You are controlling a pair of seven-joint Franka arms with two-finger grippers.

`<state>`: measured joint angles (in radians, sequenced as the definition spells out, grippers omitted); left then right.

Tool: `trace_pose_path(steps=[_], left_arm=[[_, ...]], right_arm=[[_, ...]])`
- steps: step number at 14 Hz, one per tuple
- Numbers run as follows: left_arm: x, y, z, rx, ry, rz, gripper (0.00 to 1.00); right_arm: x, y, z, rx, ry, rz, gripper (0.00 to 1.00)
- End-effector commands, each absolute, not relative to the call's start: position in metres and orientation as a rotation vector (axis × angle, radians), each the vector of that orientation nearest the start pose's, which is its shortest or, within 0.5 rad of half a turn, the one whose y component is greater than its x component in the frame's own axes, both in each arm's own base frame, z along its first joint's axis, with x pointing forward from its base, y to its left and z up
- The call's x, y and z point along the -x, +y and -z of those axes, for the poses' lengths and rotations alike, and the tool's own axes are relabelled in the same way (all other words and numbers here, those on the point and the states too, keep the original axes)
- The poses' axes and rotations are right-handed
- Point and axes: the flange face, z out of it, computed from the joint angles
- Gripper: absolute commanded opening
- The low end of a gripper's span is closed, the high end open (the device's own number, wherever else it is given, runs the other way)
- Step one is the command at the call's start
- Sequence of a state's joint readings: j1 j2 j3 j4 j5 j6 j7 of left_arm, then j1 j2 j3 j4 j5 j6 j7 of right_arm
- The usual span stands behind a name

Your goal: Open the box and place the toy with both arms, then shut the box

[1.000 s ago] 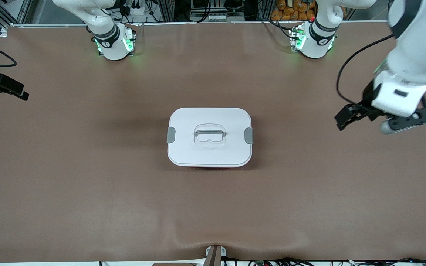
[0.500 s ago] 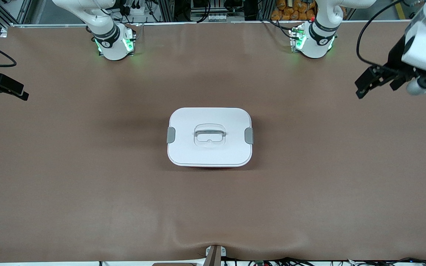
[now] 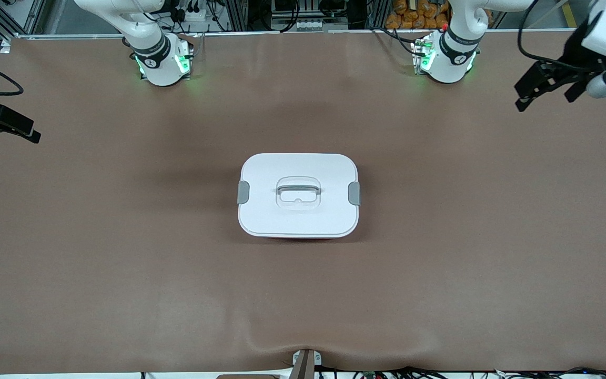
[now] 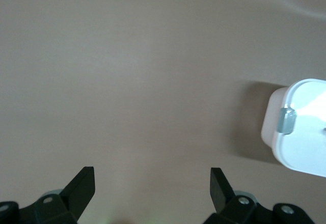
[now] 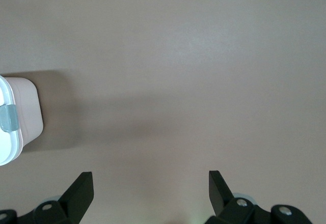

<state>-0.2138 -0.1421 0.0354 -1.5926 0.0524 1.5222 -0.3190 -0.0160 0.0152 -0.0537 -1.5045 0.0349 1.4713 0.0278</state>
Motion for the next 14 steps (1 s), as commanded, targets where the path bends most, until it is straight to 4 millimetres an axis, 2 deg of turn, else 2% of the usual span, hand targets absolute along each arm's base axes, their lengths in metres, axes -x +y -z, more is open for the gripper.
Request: trace_pose_path(steps=[1, 5, 6, 8, 10, 11, 14], left_arm=[[-0.501, -0.043, -0.684, 3.109, -0.141, 0.124, 1.0], [-0.531, 0.003, -0.687, 3.1, -0.153, 0.143, 1.0], [-0.533, 0.009, -0.688, 3.098, -0.137, 0.147, 1.0], [-0.534, 0.009, -0.688, 3.088, -0.138, 0.148, 1.0], [-0.544, 0.006, -0.678, 3.099, -0.136, 0.121, 1.0], [-0.544, 0.001, -0.688, 3.103, -0.136, 0.155, 1.0], [-0.544, -0.01, -0.69, 3.125, -0.12, 0.155, 1.0]], right_arm=[[-0.543, -0.037, -0.642, 3.102, 0.153, -0.07, 1.0], [-0.543, -0.038, -0.642, 3.102, 0.155, -0.073, 1.0], [-0.543, -0.038, -0.642, 3.102, 0.155, -0.073, 1.0], [-0.543, -0.038, -0.642, 3.102, 0.155, -0.073, 1.0], [-0.543, -0.038, -0.642, 3.102, 0.155, -0.073, 1.0], [-0.543, -0.038, -0.642, 3.102, 0.155, -0.073, 1.0], [-0.543, -0.038, -0.642, 3.102, 0.155, -0.073, 1.0]])
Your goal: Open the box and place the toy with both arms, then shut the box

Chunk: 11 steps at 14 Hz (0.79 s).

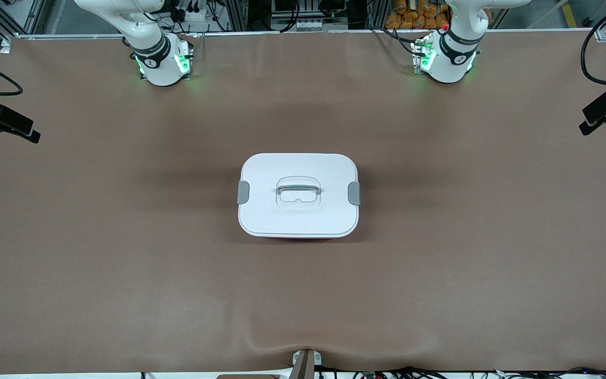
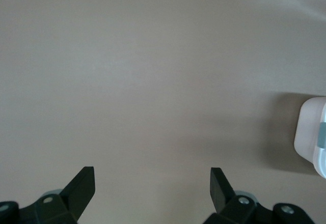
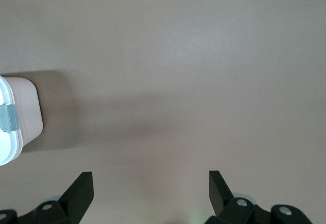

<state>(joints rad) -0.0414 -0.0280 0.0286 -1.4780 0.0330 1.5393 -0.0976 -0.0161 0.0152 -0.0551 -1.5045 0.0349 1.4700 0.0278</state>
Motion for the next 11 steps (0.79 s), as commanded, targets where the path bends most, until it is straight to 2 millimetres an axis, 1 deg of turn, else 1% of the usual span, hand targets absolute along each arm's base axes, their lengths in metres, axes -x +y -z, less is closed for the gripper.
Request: trace_pose_path(steps=[1, 6, 8, 9, 11], left_arm=[[-0.542, -0.011, -0.69, 3.125, -0.111, 0.143, 1.0], [-0.542, -0.011, -0.688, 3.128, -0.106, 0.128, 1.0], [-0.539, -0.014, -0.682, 3.137, -0.097, 0.063, 1.0], [-0.541, -0.015, -0.677, 3.153, -0.097, 0.04, 1.0], [-0.543, -0.016, -0.675, 3.168, -0.114, 0.034, 1.0]], right_arm=[[-0.543, -0.038, -0.642, 3.102, 0.153, -0.075, 1.0], [-0.543, -0.039, -0.642, 3.102, 0.155, -0.075, 1.0], [-0.543, -0.039, -0.642, 3.102, 0.158, -0.075, 1.0], [-0.543, -0.039, -0.642, 3.102, 0.158, -0.075, 1.0], [-0.543, -0.04, -0.642, 3.102, 0.16, -0.075, 1.0]])
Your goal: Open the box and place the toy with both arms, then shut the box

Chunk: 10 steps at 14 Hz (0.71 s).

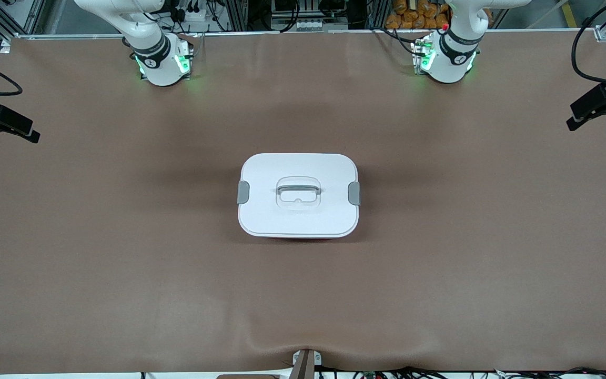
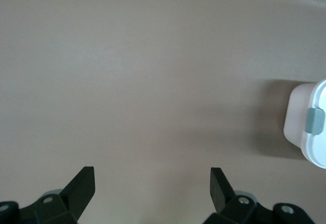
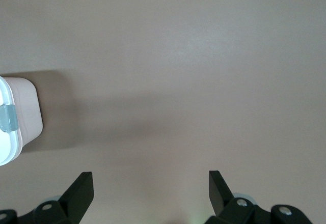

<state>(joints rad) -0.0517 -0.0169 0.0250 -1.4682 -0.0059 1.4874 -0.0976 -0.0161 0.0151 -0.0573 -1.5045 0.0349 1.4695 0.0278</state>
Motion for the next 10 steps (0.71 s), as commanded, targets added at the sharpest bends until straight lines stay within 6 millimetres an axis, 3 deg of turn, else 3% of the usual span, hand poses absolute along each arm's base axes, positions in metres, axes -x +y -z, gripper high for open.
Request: trace_pose_path(steps=[1, 10], left_arm=[[-0.5432, -0.015, -0.6747, 3.17, -0.116, 0.034, 1.0], [-0.5466, -0.0117, -0.6664, 3.166, -0.131, 0.005, 1.0]], right_arm=[[-0.5428, -0.0403, -0.6419, 3.102, 0.16, -0.075, 1.0], [-0.5427, -0.042, -0.6419, 3.101, 0.165, -0.075, 1.0]])
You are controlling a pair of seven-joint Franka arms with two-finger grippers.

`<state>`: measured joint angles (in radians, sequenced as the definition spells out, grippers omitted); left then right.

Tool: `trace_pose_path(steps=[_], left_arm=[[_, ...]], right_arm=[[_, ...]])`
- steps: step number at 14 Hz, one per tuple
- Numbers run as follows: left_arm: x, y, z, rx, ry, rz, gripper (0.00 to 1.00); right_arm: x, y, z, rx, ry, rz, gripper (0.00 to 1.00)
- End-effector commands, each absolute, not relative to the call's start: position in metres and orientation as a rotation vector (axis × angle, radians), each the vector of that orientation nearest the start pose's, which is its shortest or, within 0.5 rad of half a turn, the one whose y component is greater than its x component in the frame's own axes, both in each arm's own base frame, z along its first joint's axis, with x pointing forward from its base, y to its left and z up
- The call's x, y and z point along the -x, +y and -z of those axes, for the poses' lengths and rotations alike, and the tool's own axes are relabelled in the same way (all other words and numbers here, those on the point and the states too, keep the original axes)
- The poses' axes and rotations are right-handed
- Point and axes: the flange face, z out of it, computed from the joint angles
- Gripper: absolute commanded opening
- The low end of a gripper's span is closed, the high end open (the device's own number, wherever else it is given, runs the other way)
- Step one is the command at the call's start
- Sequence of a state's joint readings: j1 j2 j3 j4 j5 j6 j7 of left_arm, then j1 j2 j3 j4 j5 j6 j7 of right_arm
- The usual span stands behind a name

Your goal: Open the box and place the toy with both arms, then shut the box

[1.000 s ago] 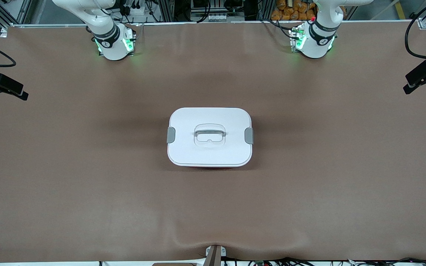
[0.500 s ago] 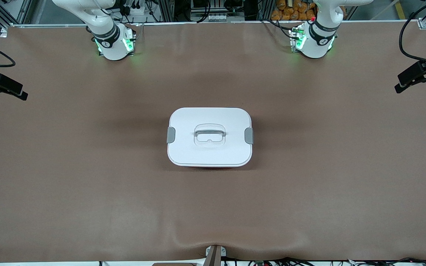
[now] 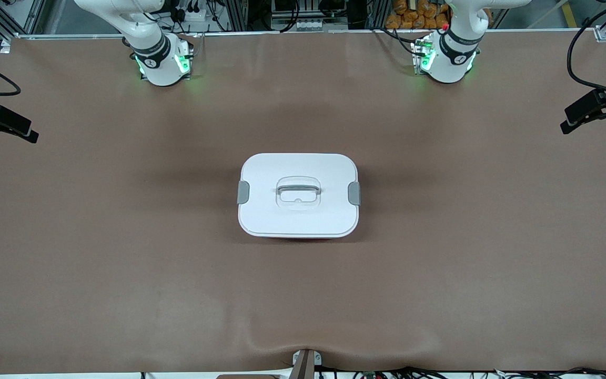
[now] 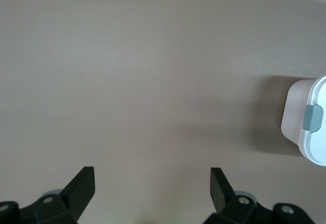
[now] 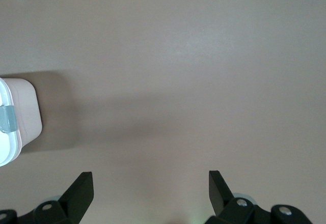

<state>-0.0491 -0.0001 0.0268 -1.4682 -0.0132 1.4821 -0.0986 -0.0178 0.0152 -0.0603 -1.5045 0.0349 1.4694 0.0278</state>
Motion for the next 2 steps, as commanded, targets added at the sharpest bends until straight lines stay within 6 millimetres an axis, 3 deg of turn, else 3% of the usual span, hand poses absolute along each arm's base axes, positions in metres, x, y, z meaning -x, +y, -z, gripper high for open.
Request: trace_pose_path(steps=[1, 2], left_arm=[[-0.5466, -0.0119, -0.6664, 3.168, -0.129, 0.005, 1.0], [-0.5467, -0.0119, -0.6657, 3.168, -0.129, 0.002, 1.0]], right_arm=[[-0.5421, -0.0427, -0.6408, 3.101, 0.167, -0.084, 1.0], [-0.5422, -0.0444, -0.6423, 3.101, 0.172, -0.077, 1.0]])
